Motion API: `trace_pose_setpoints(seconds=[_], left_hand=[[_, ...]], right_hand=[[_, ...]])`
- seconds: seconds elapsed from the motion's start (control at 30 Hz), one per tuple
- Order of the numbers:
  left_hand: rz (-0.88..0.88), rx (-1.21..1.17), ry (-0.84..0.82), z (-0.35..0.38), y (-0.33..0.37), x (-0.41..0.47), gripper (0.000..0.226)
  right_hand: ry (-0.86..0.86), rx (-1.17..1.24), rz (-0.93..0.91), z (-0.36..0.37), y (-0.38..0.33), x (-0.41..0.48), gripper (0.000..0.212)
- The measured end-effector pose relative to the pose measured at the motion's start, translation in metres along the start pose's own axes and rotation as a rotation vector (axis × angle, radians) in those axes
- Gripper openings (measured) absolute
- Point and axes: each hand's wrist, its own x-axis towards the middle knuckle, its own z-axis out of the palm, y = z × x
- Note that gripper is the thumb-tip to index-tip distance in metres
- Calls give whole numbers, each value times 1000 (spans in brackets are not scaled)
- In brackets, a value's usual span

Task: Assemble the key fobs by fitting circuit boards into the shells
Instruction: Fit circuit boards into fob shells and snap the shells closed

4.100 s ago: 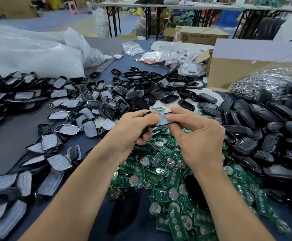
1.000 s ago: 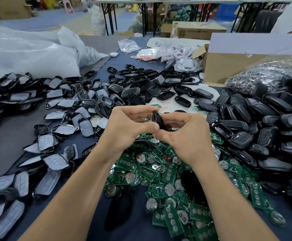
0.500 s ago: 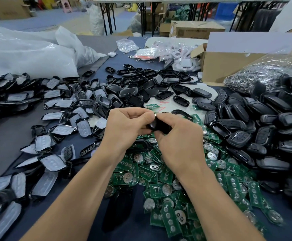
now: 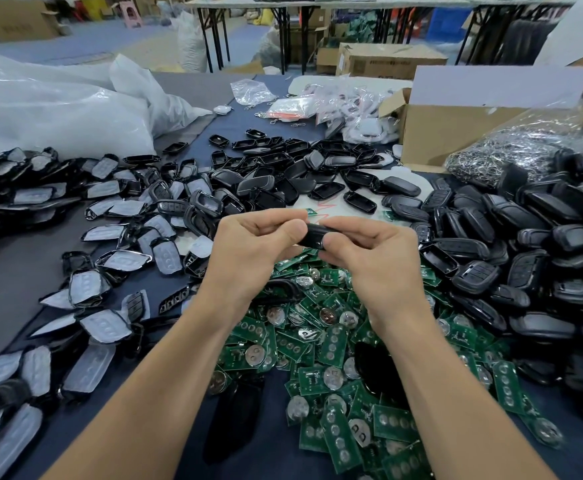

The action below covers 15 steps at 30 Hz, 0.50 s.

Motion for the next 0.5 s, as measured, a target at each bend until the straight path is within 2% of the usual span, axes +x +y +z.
trace_pose_setpoints(seconds=[0.13,0.27,0.33,0.4,0.5], left_hand=[[48,122,19,-2,-2,1,25],[169,306,-14,-2,-4,0,37],[182,342,-20,-1,-6,1,36],[155,303,11,1,-8,2,31],[23,136,62,5,-8,2,26]], right_hand=[[-11,-137,-88,0,-1,0,30],[-90,-377,-124,0,-2,-2,32],[-95,-395,-117,1,-2,-4,34],[-45,-350,-118,2,-2,-4,32],[61,-362,-151,1,1,-2,25]])
